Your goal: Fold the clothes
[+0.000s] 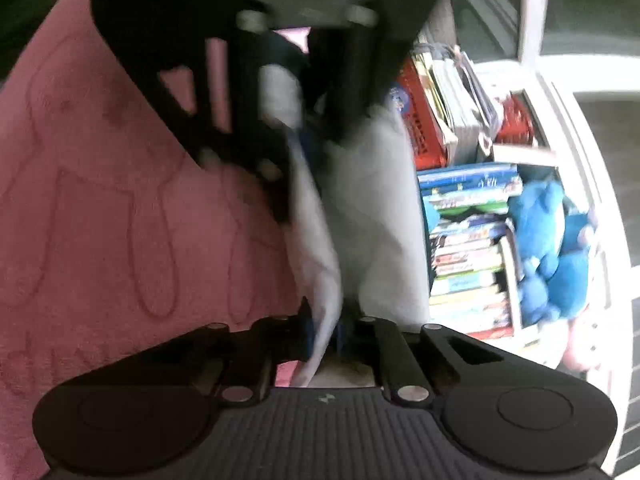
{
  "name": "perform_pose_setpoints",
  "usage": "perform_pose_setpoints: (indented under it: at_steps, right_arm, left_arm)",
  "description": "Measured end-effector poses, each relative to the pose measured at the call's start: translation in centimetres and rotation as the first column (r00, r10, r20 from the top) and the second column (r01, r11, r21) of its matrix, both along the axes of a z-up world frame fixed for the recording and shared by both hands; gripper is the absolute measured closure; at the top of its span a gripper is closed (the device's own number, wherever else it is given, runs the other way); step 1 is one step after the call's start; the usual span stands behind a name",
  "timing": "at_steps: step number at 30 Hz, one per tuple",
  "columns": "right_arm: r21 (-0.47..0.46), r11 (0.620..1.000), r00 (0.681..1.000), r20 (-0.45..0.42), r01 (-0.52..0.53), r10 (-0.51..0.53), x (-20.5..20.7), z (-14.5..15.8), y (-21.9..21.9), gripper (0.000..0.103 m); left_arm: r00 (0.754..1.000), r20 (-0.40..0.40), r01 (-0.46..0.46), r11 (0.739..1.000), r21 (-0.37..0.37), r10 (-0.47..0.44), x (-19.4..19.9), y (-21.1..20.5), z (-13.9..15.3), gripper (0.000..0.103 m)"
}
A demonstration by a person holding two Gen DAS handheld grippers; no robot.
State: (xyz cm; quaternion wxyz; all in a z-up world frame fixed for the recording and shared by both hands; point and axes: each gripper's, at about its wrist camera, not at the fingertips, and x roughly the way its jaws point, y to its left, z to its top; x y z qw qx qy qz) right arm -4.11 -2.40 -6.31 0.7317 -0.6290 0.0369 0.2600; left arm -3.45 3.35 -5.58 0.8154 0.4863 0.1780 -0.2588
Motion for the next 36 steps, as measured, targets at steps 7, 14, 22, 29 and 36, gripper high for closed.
perform_pose_setpoints:
  at_steps: [7,14,22,29,36]
  right_arm:
    - [0.045,0.998,0.999,-0.017,0.032,-0.031,0.0,0.7,-1.1,0.094]
    - [0.038,0.999,0.999,-0.011,0.039,-0.039,0.2,0.5,-1.5,0.094]
    - [0.043,0.999,1.0,-0.012,0.015,-0.014,-0.4,0.2,-1.2,0.095]
    - [0.064,0.998,1.0,-0.024,0.003,-0.002,-1.2,0.0,-1.2,0.093]
    - [0.084,0.996,1.0,-0.027,0.013,-0.01,-1.5,0.4,-1.2,0.091]
  left_arm:
    - [0.997,-0.022,-0.079,0.997,0.005,0.079,-0.8,3.7,0.1,0.099]
    - [0.985,-0.043,-0.168,0.986,-0.006,0.167,-2.4,6.3,0.8,0.098]
    - [0.95,-0.031,-0.308,0.949,0.066,0.311,-3.9,9.8,1.5,0.094]
    - [0.959,0.096,-0.261,0.964,-0.058,0.265,-6.0,8.8,5.7,0.076]
    - [0.989,0.145,0.038,0.999,0.014,-0.04,-5.6,0.9,4.5,0.062]
